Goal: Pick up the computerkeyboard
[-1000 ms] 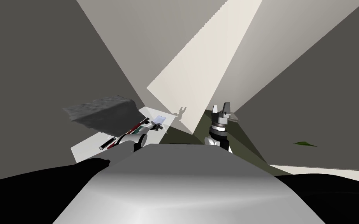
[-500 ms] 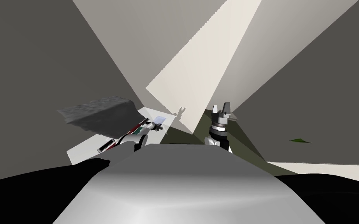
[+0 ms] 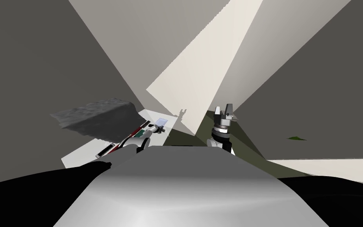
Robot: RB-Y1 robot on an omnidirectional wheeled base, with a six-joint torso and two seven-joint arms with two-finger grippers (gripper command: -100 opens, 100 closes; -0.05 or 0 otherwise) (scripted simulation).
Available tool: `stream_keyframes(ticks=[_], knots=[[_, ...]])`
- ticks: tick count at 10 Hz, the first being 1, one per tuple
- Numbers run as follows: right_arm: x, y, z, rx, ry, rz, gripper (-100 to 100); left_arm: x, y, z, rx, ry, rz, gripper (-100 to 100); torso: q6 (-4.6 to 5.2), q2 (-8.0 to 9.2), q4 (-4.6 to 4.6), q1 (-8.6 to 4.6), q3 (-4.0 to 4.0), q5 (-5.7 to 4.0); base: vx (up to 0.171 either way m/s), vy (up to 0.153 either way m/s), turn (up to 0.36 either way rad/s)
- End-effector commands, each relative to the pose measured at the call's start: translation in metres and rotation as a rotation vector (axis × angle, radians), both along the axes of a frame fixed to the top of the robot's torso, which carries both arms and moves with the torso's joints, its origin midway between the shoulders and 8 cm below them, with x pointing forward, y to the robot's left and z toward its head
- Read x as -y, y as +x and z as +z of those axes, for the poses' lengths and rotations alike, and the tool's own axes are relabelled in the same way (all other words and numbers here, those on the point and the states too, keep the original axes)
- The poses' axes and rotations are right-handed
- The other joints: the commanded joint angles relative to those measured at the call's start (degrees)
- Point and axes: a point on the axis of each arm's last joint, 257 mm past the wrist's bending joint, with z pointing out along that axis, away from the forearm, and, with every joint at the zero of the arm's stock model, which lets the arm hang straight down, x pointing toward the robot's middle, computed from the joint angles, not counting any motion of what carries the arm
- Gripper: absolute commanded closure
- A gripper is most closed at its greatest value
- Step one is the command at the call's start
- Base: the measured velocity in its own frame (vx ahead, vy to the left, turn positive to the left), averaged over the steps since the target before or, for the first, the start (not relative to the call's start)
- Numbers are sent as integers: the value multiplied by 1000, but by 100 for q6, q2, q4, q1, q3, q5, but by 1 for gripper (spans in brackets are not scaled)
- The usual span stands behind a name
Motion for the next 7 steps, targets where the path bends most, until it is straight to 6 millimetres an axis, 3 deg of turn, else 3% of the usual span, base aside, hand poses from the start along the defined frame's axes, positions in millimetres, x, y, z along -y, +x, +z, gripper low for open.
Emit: stream_keyframes(ticks=[1, 5, 6, 7], knots=[[0, 0, 0, 0, 0, 0, 0, 0, 0, 0, 0, 0, 0, 100, 0, 0, 0, 0, 0, 0, 0, 0, 0], [0, 0, 0, 0, 0, 0, 0, 1, 3, 2, 5, -1, 0, 100, -3, -19, -17, 12, -18, 9, 0, 0, 0], [0, 0, 0, 0, 0, 0, 0, 1, 3, 2, 5, -1, 0, 0, -4, -19, -16, 13, -18, 10, 0, 0, 0], [0, 0, 0, 0, 0, 0, 0, -6, 3, 6, -2, 1, -16, 100, -4, -20, -16, 14, -18, 10, -4, -51, 148]])
